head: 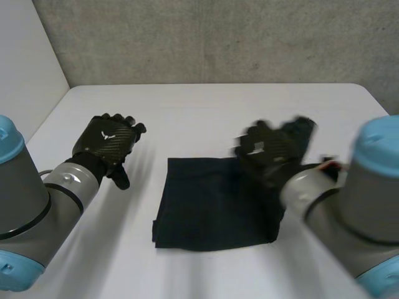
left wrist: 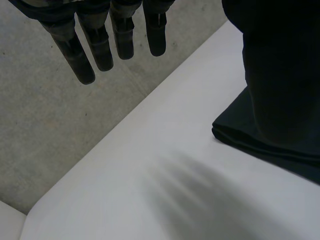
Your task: Fold the shorts.
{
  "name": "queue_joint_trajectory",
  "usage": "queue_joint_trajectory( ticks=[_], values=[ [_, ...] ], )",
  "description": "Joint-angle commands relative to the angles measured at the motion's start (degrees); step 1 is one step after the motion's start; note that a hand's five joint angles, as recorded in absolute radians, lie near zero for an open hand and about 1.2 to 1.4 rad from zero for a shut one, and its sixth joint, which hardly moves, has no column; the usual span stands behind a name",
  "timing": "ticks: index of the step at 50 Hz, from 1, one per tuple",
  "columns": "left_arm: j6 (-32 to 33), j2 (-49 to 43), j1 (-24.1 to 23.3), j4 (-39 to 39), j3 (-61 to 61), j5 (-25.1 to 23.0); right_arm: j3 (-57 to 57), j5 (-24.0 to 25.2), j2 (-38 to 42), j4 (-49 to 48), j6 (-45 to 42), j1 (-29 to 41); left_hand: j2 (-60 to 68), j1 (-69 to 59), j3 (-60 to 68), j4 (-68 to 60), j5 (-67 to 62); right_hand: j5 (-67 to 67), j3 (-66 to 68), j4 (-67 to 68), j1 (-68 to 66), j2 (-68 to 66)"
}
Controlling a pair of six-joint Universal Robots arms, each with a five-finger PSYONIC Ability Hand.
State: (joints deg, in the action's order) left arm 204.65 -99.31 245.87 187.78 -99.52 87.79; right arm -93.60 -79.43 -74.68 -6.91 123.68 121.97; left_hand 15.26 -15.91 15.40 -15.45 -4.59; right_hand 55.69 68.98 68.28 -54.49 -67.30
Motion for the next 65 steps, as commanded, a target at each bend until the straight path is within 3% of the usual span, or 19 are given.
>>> queue_joint_trajectory(
  ticks=[1, 8, 9, 11, 12, 15, 22, 25, 30, 34, 35, 41, 48, 56, 65],
  values=[
    [-3.4, 0.2, -0.2, 0.1, 1.1, 0.1, 4.8, 3.9, 11.4, -0.5, -2.7, 18.0, -1.2, 1.8, -1.3, 1.4, 0.5, 14.3, 11.0, 11.7, -25.5, -12.7],
    [-4.7, 0.3, 0.3, 0.1, 2.6, 0.2, 3.4, 14.1, 12.5, -0.9, -1.5, 18.7, -1.2, 1.8, -1.3, 1.4, 0.5, 14.3, 11.0, 11.7, -25.5, -12.7],
    [-4.7, 0.3, 0.4, 0.1, 2.9, 0.2, 3.5, 14.6, 12.0, -1.0, -0.3, 18.4, -1.2, 1.8, -1.3, 1.4, 0.5, -4.3, -7.6, -6.9, -6.9, 5.9],
    [-4.8, 0.2, 0.4, 0.1, 3.4, 0.2, 3.5, 14.7, 11.0, -1.3, 2.1, 18.5, -1.2, 1.8, -1.3, 1.4, 0.5, -23.9, -27.2, -26.5, 12.7, 25.5],
    [-4.8, 0.2, 0.4, 0.2, 3.7, 0.2, 3.7, 14.3, 9.4, -1.5, 5.9, 17.7, -1.3, 2.0, -1.5, 1.5, 0.7, -37.5, -40.8, -40.1, 26.3, 39.1],
    [-5.4, 0.1, 0.2, 0.3, 5.2, 0.2, 4.0, 13.1, 4.4, -1.6, 17.5, 13.1, -1.3, 2.0, -1.5, 1.5, 0.7, -53.9, -57.1, -56.4, 42.7, 55.5],
    [-12.5, -1.9, -1.1, -0.2, 8.6, 0.2, 7.2, 6.7, 0.0, 0.0, 48.4, 3.2, -1.2, 1.8, -1.3, 1.4, 0.5, -55.7, -59.0, -58.3, 44.5, 57.3],
    [-16.6, -4.4, -4.0, -1.2, 9.5, 0.2, 8.1, 6.1, 0.8, 2.5, 53.2, 1.4, -1.0, 1.7, -1.1, 1.2, 0.3, -55.7, -59.0, -58.3, 44.5, 57.3],
    [-20.6, -8.4, -9.1, -5.8, 10.5, 1.1, 13.3, 5.3, 9.1, 11.5, 51.1, 0.0, -0.7, 1.3, -0.8, 0.9, 0.0, -55.7, -59.0, -58.3, 44.5, 57.3],
    [-22.6, -12.4, -12.1, -10.1, 10.4, 7.2, 16.4, 5.3, 14.8, 16.3, 48.9, 0.0, -0.3, 1.0, -0.5, 0.5, -0.3, -55.7, -59.0, -58.3, 44.5, 57.3],
    [-23.4, -13.5, -13.6, -11.1, 10.0, 10.8, 17.0, 5.4, 15.9, 16.8, 48.6, 0.2, -0.5, 1.1, -0.6, 0.7, -0.2, -55.7, -59.0, -58.3, 44.5, 57.3],
    [-24.1, -15.2, -18.7, -11.6, 8.1, 20.9, 19.6, 5.7, 20.0, 18.4, 47.9, 0.6, -1.5, 2.2, -1.6, 1.7, 0.8, -55.7, -59.0, -58.3, 44.5, 57.3],
    [-23.7, -16.6, -19.1, -10.9, 6.4, 20.7, 20.1, 3.9, 22.4, 18.3, 40.9, 0.7, -1.7, 2.3, -1.8, 1.9, 1.0, -55.7, -59.0, -58.3, 44.5, 57.3],
    [-23.4, -19.7, -18.0, -9.8, 7.2, 20.6, 19.0, -5.1, 23.0, 17.8, 33.2, 0.9, -1.8, 2.5, -2.0, 2.0, 1.2, -55.7, -59.0, -58.3, 44.5, 57.3],
    [-20.3, -19.1, -18.0, -8.5, 7.2, 20.6, 16.8, -5.7, 21.9, 14.5, 33.3, 0.9, -1.8, 2.5, -2.0, 2.0, 1.2, -55.7, -59.0, -58.3, 44.5, 57.3]
  ],
)
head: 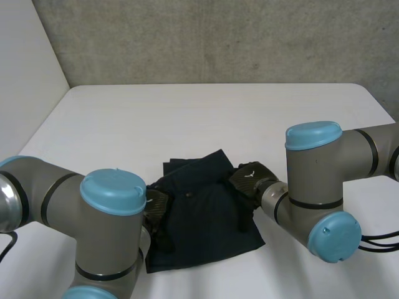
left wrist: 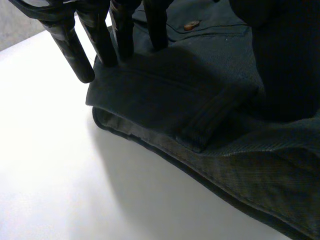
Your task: Fold the shorts.
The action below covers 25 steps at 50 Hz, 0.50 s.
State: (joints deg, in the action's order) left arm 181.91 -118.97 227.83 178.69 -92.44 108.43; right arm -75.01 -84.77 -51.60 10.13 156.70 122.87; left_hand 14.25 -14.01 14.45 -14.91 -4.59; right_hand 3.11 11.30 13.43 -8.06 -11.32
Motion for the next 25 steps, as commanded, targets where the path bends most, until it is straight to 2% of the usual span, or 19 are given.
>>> queue_joint_trajectory(
  ticks=[1, 8, 12, 15, 20, 21, 25],
  values=[
    [3.4, 1.3, 0.2, 0.7, 0.1, -0.1, -2.0, -0.2, -1.7, -2.9, 0.4, -0.1, -0.8, 0.6, -1.0, 1.5, 1.2, -3.1, -1.3, -3.4, -1.9, 1.3],
    [6.1, 9.2, 0.9, 0.6, 3.0, -3.7, -2.4, -0.7, -10.0, -5.0, 2.6, -0.5, -1.0, 0.8, -1.2, 1.7, 1.3, -3.1, -1.3, -3.4, -1.9, 1.3],
    [6.4, 16.7, 3.9, 0.3, 6.5, -7.9, -1.5, -1.8, -15.7, -5.6, 6.3, -1.0, -1.5, 1.3, -1.7, 2.2, 1.8, -3.1, -1.3, -3.4, -1.9, 1.3],
    [6.1, 21.5, 8.8, -1.6, 10.7, -10.7, -0.8, -4.3, -20.5, -5.8, 9.1, -2.5, -1.5, 1.3, -1.7, 2.2, 1.8, -3.1, -1.3, -3.4, -1.9, 1.3],
    [5.0, 23.9, 15.3, -11.9, 19.8, -13.2, 0.4, -12.1, -30.0, -4.7, 11.0, -9.8, -1.3, 1.1, -1.5, 2.0, 1.7, -3.1, -1.3, -3.4, -1.9, 1.3],
    [3.7, 23.8, 17.2, -16.5, 22.9, -13.6, 0.4, -12.6, -30.9, -4.4, 11.0, -10.5, -1.5, 1.3, -1.7, 2.2, 1.8, -3.1, -1.3, -3.4, -1.9, 1.3],
    [0.0, 23.5, 20.8, -25.7, 27.4, -15.7, 0.6, -12.8, -33.1, -1.4, 11.4, -13.1, -2.2, 1.9, -2.4, 2.8, 2.5, -3.1, -1.3, -3.4, -1.9, 1.3]
  ],
)
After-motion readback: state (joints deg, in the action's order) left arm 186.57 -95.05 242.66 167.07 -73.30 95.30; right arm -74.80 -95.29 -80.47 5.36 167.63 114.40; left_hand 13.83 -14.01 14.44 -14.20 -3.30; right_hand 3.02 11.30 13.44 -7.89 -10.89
